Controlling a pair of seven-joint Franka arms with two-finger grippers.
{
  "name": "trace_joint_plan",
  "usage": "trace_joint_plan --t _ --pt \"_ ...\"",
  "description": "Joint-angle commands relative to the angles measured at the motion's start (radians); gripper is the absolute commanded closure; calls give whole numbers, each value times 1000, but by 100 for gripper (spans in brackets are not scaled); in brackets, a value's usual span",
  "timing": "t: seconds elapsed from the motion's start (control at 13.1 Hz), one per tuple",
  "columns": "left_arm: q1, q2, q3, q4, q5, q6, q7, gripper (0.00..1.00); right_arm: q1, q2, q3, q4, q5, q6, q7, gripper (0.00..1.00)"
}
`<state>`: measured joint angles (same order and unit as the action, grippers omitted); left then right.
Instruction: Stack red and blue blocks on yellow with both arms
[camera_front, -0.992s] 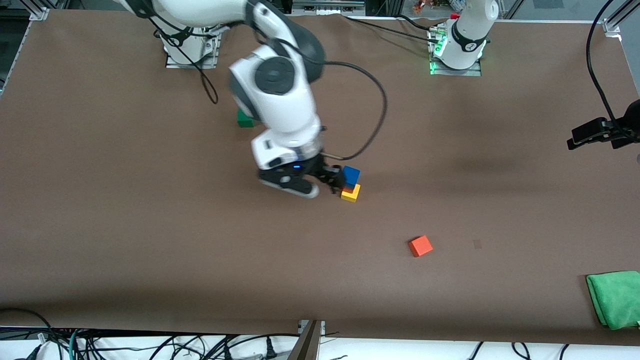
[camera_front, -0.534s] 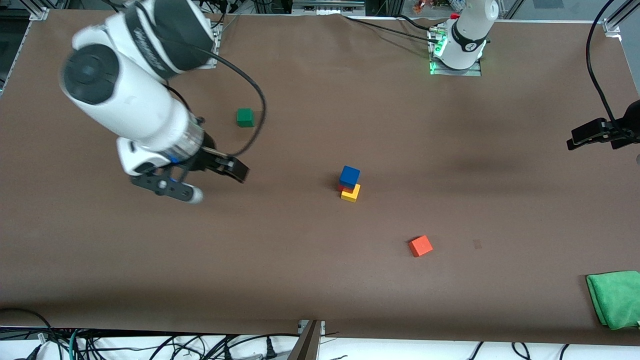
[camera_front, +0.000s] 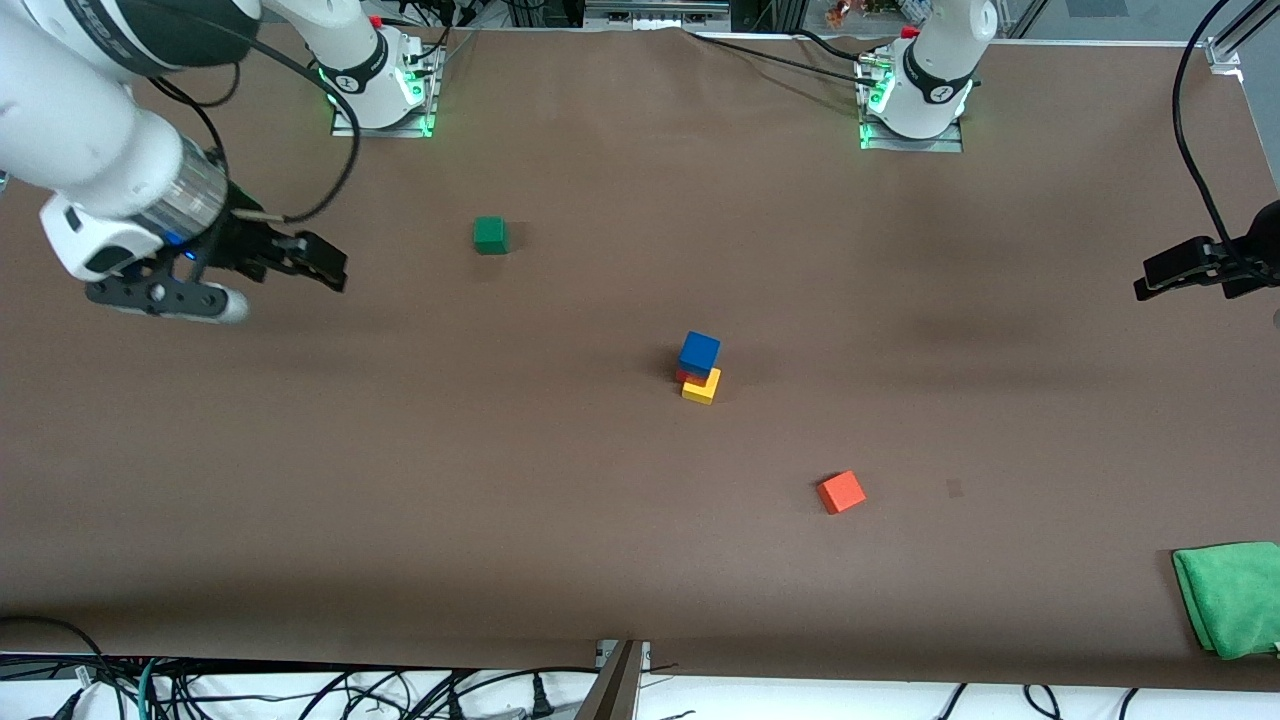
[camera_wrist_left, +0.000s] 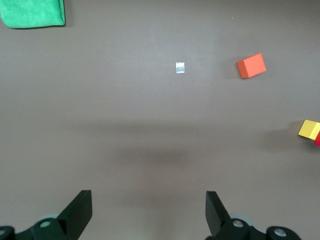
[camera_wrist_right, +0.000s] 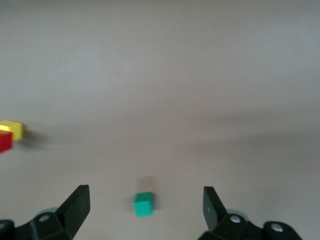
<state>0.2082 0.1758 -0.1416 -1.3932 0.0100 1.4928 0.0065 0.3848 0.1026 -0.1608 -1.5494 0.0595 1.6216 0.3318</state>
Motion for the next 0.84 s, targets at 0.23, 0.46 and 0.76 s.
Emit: trace_joint_plan --t 0.23,0.46,0.76 --pt "-7 1 2 6 -8 3 9 0 -149 -110 158 -153 -59 89 -79 0" --pt "-10 1 2 6 -7 3 9 0 -149 -92 158 -118 -64 83 -85 0" --pt "-10 1 2 6 -7 3 7 0 -147 -75 158 -89 -63 80 -94 0"
